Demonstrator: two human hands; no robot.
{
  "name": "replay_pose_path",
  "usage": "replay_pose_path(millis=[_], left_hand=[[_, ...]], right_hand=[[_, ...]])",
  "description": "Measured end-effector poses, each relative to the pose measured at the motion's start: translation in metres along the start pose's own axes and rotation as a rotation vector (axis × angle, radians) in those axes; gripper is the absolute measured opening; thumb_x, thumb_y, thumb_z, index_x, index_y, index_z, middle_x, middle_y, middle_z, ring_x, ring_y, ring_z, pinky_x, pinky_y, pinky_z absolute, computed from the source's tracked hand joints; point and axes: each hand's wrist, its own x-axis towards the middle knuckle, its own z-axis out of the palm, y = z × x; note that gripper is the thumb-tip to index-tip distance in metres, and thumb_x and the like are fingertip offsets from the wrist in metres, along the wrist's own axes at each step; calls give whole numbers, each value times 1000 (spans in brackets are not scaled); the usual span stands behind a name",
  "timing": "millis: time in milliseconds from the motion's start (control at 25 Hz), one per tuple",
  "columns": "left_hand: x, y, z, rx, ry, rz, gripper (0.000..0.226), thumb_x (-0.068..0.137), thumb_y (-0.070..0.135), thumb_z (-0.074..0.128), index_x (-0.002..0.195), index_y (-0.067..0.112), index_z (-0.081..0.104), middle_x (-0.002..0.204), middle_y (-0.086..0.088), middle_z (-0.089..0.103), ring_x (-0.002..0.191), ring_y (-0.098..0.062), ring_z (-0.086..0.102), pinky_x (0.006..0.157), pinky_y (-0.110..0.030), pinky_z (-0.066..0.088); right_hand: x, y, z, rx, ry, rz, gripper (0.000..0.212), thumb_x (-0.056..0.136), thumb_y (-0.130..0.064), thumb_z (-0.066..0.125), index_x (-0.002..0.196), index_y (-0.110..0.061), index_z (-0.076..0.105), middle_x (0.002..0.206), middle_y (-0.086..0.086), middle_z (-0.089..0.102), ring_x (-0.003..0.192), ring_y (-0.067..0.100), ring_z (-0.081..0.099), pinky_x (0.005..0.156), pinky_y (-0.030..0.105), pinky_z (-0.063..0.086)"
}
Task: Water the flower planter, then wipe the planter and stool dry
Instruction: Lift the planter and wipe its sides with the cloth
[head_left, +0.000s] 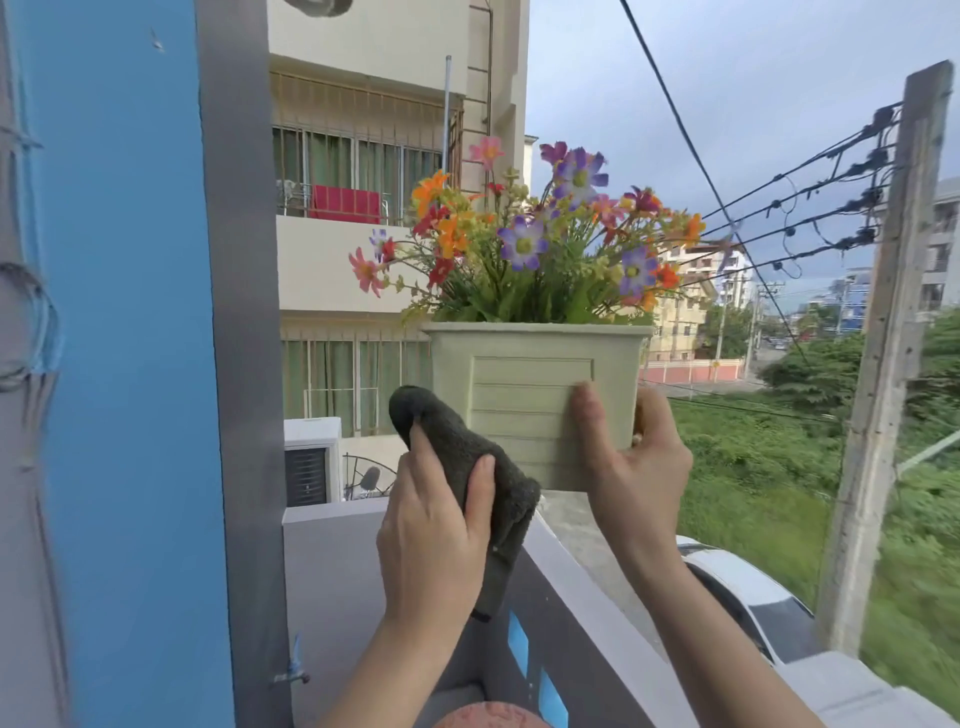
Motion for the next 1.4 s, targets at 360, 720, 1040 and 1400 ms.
replay_pose_path(millis=[360, 720, 1040, 1400], left_hand=[[55, -6, -16, 92, 196, 91, 56, 98, 45, 31, 118, 0, 59, 92, -14, 63, 80, -35, 62, 57, -37, 47], [69, -24, -43, 430, 188, 770, 42, 100, 5, 30, 121, 16, 64, 107, -2, 69, 74, -23, 51, 50, -30, 45], [109, 38, -38, 487, -79, 1219, 38, 86, 8, 42, 112, 18, 67, 91, 1, 69, 81, -25, 61, 43, -26, 43], [100, -15, -49, 670, -4, 1067, 42, 90, -1, 46, 130, 13, 53, 106, -7, 66, 77, -26, 56, 43, -28, 43]], right_hand=[[-15, 5, -1, 41, -4, 23, 45, 76, -61, 58, 73, -17, 49, 68, 7, 58, 58, 21, 50, 54, 34, 41], [-20, 12, -1, 26, -64, 24, 52, 75, -63, 57, 74, -11, 49, 68, 17, 55, 63, 29, 47, 58, 44, 42], [-31, 18, 19, 5, -31, 27, 49, 76, -59, 58, 73, -12, 46, 60, 10, 51, 55, 19, 43, 53, 35, 38], [-17, 21, 3, 105, 21, 86, 36, 78, -48, 64, 69, -17, 48, 60, -2, 53, 53, 6, 42, 51, 21, 33]])
